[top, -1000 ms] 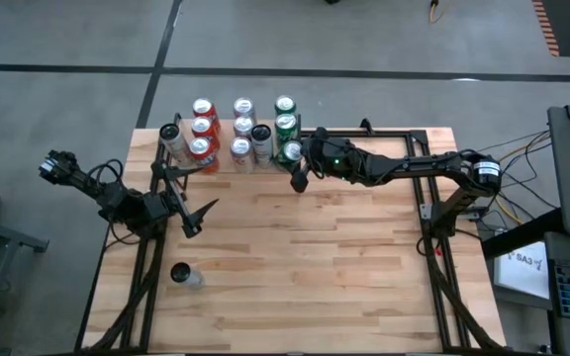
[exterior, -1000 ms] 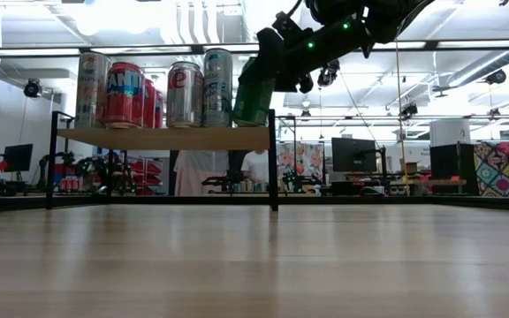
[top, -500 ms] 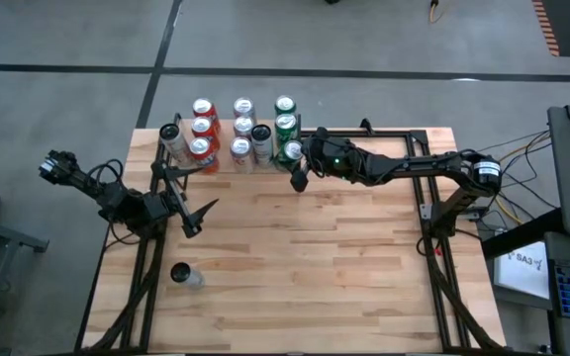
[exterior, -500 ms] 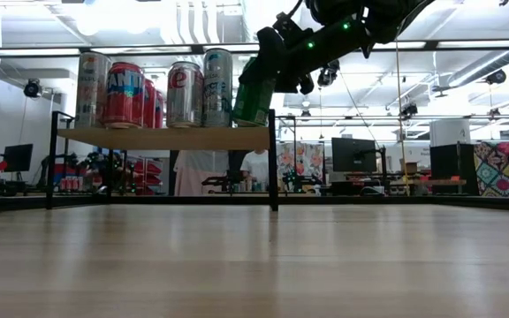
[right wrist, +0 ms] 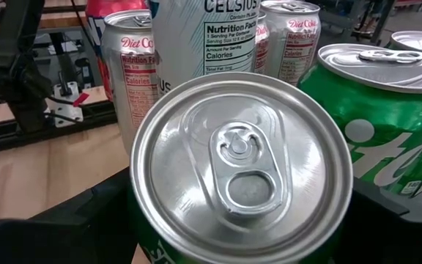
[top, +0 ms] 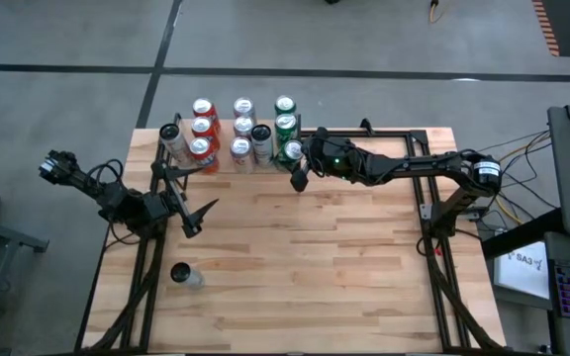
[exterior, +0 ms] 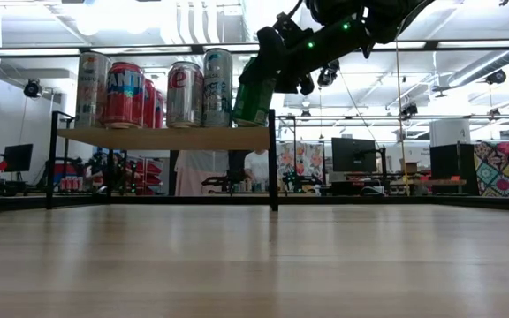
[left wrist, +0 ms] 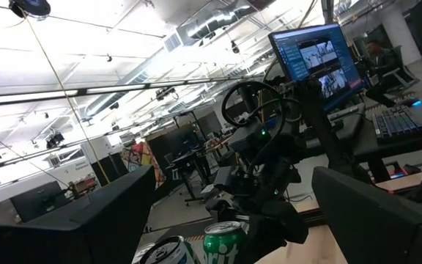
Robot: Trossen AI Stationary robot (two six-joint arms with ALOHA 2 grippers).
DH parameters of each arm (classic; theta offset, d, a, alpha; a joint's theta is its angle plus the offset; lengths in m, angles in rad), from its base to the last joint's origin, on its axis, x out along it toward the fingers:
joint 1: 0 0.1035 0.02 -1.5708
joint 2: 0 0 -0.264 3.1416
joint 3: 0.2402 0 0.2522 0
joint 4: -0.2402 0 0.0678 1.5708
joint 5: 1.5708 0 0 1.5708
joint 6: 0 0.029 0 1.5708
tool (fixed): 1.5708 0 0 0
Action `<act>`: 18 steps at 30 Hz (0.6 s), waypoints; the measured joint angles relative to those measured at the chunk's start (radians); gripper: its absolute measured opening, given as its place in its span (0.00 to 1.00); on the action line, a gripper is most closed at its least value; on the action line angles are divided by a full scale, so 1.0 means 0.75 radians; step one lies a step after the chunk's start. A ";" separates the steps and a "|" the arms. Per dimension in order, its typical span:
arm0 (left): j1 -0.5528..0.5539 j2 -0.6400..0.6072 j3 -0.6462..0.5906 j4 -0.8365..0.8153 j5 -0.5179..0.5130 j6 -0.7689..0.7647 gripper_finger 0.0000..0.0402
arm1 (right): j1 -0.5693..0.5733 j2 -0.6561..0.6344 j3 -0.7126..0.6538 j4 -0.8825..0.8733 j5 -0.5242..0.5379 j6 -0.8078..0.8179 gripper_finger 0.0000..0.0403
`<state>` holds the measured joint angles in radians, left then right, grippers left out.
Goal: Place canned beverage on shelf
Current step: Put the green soda can aligned with the other green soda cans on the shelf
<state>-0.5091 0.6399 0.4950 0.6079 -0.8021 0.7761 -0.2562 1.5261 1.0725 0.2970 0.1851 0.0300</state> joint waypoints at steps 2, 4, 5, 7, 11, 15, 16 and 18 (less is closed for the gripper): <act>0.000 0.000 0.000 0.001 0.000 0.000 0.88 | 0.000 0.000 0.000 -0.001 -0.001 0.006 0.81; 0.000 0.000 0.000 0.001 0.000 0.000 0.88 | 0.000 0.000 0.000 -0.001 -0.001 0.001 0.81; 0.000 0.000 0.000 0.001 0.000 0.000 0.88 | 0.000 0.000 0.000 -0.001 -0.001 0.000 0.81; 0.000 0.000 0.000 0.002 0.000 0.000 0.88 | 0.000 0.000 0.000 -0.001 -0.001 0.000 0.81; 0.000 0.000 0.000 0.003 0.000 0.000 0.88 | 0.000 0.000 0.000 -0.001 0.002 0.006 0.81; 0.000 0.000 0.000 0.005 0.000 0.000 0.88 | 0.001 0.000 0.000 -0.001 0.031 0.016 0.81; 0.000 0.000 0.000 0.006 0.000 0.000 0.88 | 0.000 0.000 0.000 -0.002 0.034 0.016 0.81; 0.000 0.000 0.000 0.007 0.000 0.000 0.88 | 0.000 0.000 0.000 -0.002 0.034 0.019 0.81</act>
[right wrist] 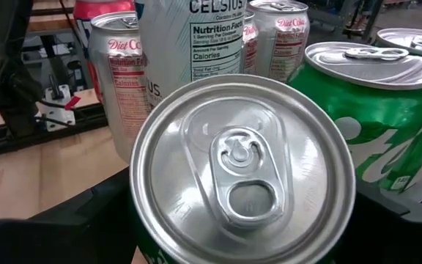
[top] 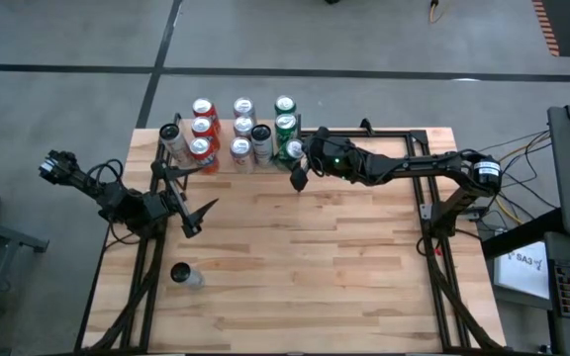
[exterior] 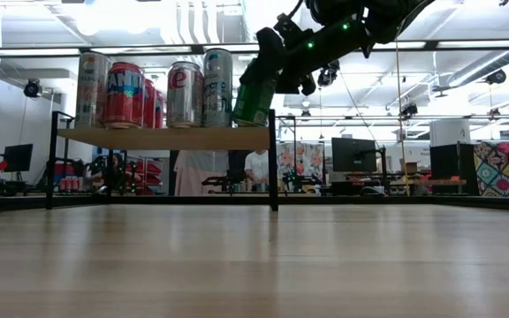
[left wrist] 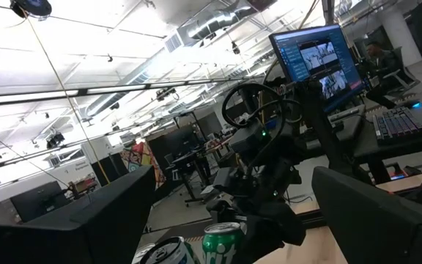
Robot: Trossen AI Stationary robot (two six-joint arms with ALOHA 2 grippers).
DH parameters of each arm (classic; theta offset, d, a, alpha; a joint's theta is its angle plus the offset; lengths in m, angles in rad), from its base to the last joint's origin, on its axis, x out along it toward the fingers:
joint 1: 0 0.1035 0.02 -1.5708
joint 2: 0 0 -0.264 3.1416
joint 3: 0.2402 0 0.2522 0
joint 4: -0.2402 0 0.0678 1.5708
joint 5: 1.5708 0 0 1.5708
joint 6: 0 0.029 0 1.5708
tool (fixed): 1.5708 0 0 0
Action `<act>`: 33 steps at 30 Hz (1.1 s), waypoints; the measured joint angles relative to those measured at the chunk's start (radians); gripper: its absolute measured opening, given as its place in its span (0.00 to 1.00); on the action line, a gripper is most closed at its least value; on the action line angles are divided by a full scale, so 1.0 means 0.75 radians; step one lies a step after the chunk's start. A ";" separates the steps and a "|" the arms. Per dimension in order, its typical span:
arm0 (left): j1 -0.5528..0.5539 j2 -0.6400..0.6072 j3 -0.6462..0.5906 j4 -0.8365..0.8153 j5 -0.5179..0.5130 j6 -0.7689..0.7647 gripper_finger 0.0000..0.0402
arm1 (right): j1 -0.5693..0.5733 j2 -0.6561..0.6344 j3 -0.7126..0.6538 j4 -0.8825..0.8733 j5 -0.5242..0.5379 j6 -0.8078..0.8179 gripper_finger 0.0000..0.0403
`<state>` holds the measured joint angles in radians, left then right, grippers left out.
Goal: Place canned beverage on shelf
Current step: Put the green soda can aligned with the other green soda cans on the shelf
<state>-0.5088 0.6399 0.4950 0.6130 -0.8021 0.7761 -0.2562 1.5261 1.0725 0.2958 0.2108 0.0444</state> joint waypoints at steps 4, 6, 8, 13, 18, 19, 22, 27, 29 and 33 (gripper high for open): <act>0.000 0.000 0.000 0.000 0.001 0.000 0.88 | 0.000 -0.005 0.002 0.007 0.004 0.004 0.84; 0.000 0.000 0.000 0.001 0.001 0.000 0.88 | 0.000 -0.005 0.002 0.009 0.003 -0.001 0.84; 0.000 0.000 0.000 0.001 0.001 0.000 0.88 | 0.000 -0.005 0.002 0.004 0.003 0.009 0.84; 0.000 0.000 0.000 0.011 0.001 0.000 0.88 | 0.000 -0.005 0.002 0.004 0.003 0.012 0.85; 0.000 -0.001 0.000 0.044 0.001 -0.004 0.88 | 0.000 -0.005 0.002 0.002 0.000 0.044 0.85; 0.000 0.000 0.000 0.043 0.001 -0.004 0.88 | 0.000 -0.005 0.002 0.002 -0.001 0.036 0.85; 0.000 0.002 0.000 0.043 0.001 -0.004 0.88 | 0.000 -0.005 0.002 0.001 -0.006 0.034 0.85; 0.000 0.004 0.000 0.042 0.001 -0.004 0.88 | 0.000 -0.005 0.002 0.002 -0.006 0.035 0.85; 0.000 0.004 0.000 0.042 0.001 -0.004 0.88 | 0.000 -0.007 0.002 0.001 -0.006 0.036 0.85; 0.000 0.004 0.000 0.042 0.001 -0.004 0.88 | 0.001 -0.015 0.034 -0.015 -0.006 0.035 0.85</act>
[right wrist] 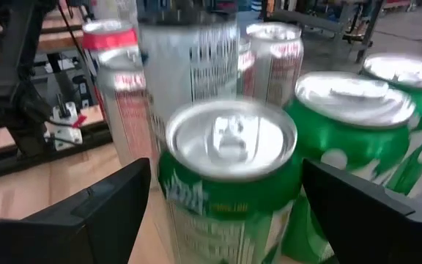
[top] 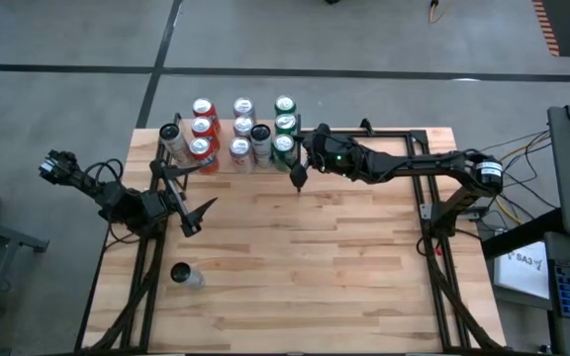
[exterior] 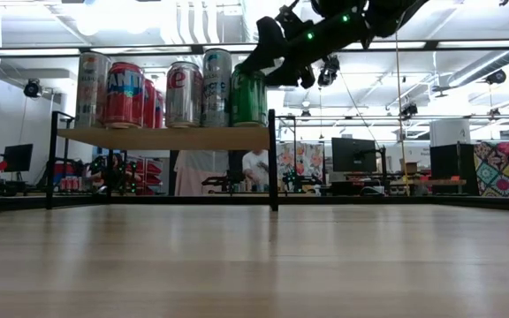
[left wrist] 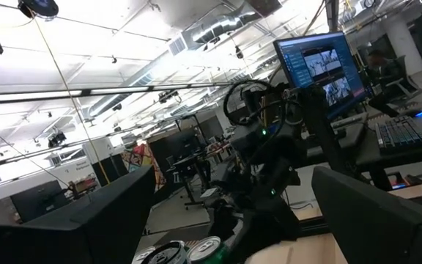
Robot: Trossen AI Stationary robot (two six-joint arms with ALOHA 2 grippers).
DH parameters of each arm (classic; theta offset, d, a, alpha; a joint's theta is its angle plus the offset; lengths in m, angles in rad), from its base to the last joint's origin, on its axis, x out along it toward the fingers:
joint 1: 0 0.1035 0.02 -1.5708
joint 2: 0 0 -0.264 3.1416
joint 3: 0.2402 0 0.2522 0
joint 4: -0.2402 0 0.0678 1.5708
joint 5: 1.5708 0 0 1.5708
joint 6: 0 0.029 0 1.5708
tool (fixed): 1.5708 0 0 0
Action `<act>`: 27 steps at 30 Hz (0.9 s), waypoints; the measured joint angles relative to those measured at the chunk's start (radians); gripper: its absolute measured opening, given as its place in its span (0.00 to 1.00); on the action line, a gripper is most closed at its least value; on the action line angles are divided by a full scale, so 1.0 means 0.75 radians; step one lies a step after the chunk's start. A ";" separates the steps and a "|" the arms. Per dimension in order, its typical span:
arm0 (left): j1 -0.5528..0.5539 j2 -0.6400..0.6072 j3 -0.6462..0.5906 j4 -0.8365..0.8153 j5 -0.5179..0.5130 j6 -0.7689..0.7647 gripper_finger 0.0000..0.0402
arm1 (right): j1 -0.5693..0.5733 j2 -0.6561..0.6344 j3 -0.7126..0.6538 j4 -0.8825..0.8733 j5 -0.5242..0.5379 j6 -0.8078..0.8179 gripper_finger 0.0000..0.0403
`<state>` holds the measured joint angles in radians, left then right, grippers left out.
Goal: Place canned beverage on shelf
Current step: Put the green soda can aligned with the other green soda cans on the shelf
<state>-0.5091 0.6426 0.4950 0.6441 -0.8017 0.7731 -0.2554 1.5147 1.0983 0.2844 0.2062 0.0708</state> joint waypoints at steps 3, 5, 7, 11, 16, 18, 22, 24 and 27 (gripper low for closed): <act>0.000 0.001 0.000 -0.001 0.000 0.000 0.88 | 0.002 -0.004 0.048 -0.075 0.000 0.014 0.85; 0.000 0.003 0.000 0.000 0.000 0.000 0.88 | 0.002 -0.004 0.089 -0.181 0.000 0.035 0.85; 0.000 0.009 0.000 0.000 0.000 0.000 0.88 | 0.002 -0.004 0.136 -0.288 0.001 0.058 0.85; 0.001 0.027 0.000 0.002 0.001 0.000 0.88 | 0.003 -0.004 0.235 -0.464 0.006 0.096 0.85; 0.001 0.073 0.000 0.045 0.006 -0.020 0.88 | 0.017 -0.004 0.338 -0.603 0.009 0.103 0.85; 0.001 0.098 0.000 0.049 0.010 -0.019 0.88 | 0.022 -0.004 0.374 -0.655 0.011 0.102 0.85; 0.001 0.145 0.000 0.109 0.008 -0.020 0.88 | 0.047 -0.004 0.438 -0.767 0.103 0.109 0.85; 0.001 0.159 0.000 0.118 0.006 -0.009 0.88 | 0.061 -0.004 0.473 -0.817 0.182 0.129 0.85; 0.000 0.167 0.000 0.120 -0.038 0.039 0.88 | 0.080 -0.004 0.529 -0.882 0.209 0.136 0.85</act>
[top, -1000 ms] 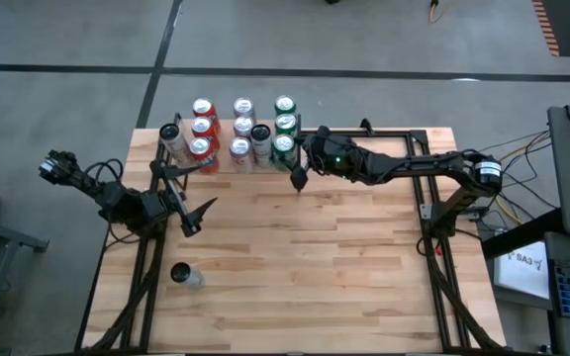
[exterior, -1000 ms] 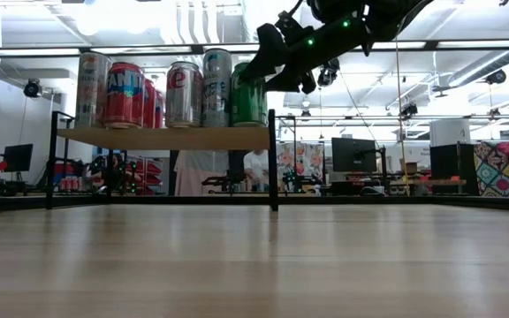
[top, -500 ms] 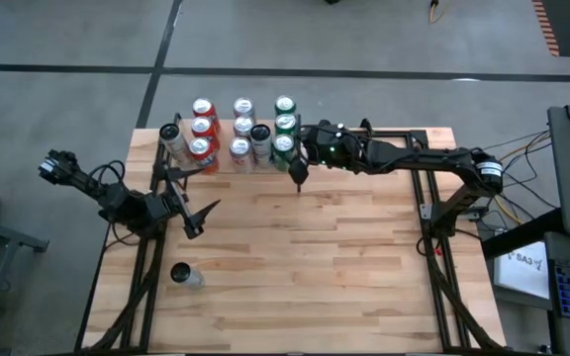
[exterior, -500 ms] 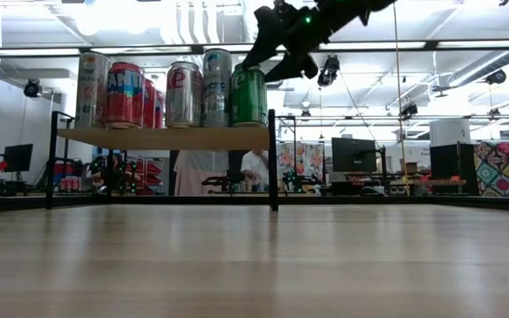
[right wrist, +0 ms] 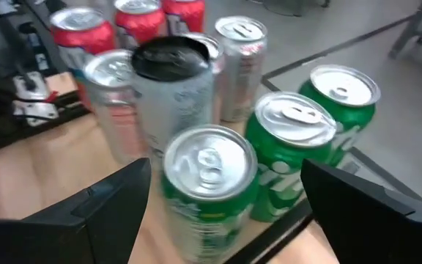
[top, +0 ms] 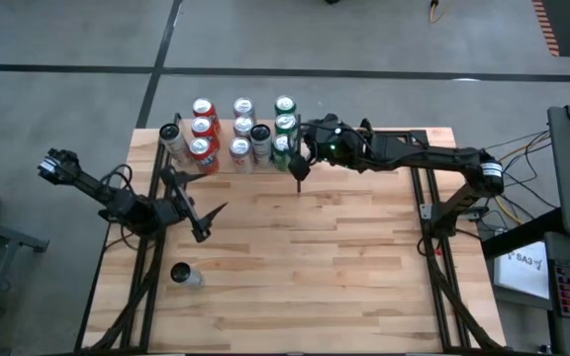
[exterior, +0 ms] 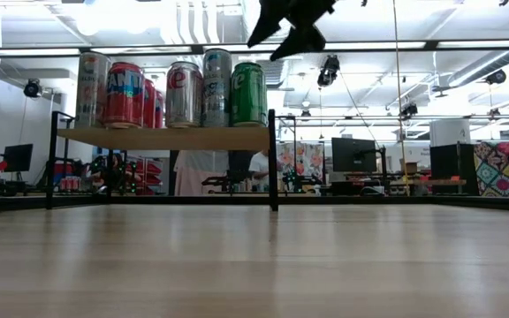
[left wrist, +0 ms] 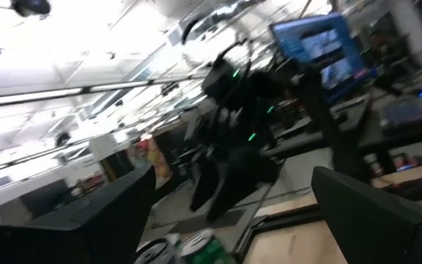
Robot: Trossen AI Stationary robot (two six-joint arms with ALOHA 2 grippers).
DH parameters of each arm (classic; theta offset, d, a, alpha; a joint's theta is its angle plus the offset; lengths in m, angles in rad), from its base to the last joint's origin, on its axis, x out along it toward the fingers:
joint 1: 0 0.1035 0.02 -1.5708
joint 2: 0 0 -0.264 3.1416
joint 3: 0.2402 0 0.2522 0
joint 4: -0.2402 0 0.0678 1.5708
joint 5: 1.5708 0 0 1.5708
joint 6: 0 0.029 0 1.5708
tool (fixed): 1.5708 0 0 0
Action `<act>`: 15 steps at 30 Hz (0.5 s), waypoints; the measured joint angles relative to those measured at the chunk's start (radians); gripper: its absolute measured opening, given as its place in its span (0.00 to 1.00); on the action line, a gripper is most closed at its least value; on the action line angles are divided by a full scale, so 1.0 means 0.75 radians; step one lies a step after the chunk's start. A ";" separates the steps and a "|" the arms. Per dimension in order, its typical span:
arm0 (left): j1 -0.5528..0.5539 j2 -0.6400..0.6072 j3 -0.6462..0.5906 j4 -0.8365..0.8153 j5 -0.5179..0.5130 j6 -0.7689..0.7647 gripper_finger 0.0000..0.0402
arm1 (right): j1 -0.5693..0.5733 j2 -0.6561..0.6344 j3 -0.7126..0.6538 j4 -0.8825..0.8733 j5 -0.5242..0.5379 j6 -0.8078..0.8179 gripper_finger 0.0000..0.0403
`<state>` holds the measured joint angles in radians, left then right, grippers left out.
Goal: Place canned beverage on shelf
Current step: Put the green soda can aligned with the other green soda cans on the shelf
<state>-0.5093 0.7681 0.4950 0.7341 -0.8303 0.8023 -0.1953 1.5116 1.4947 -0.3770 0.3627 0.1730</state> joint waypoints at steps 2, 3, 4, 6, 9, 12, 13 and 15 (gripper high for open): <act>0.001 -0.004 0.000 0.001 -0.052 0.014 0.87 | 0.020 0.000 0.029 -0.019 -0.008 0.011 0.84; 0.001 -0.006 0.000 0.001 -0.059 0.019 0.87 | 0.029 0.000 0.039 -0.018 -0.027 0.013 0.83; 0.002 -0.007 0.000 0.001 -0.059 0.025 0.87 | 0.034 0.000 0.047 -0.017 -0.049 0.013 0.82; 0.001 -0.011 -0.009 0.002 -0.058 0.044 0.87 | 0.036 0.000 0.058 -0.014 -0.071 0.023 0.76; 0.001 -0.019 -0.023 -0.001 -0.059 0.073 0.87 | 0.033 0.001 0.073 -0.019 -0.071 0.061 0.64; 0.001 -0.026 -0.026 0.001 -0.059 0.095 0.87 | 0.033 0.005 0.085 -0.013 -0.067 0.074 0.47; 0.001 -0.027 -0.027 0.000 -0.059 0.102 0.87 | 0.034 0.010 0.089 -0.013 -0.073 0.074 0.41; 0.003 -0.029 -0.029 0.000 -0.059 0.121 0.85 | 0.035 0.024 0.094 -0.014 -0.075 0.072 0.28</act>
<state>-0.5068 0.7464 0.4731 0.7344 -0.8745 0.8928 -0.1690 1.5296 1.5652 -0.3875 0.3061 0.2271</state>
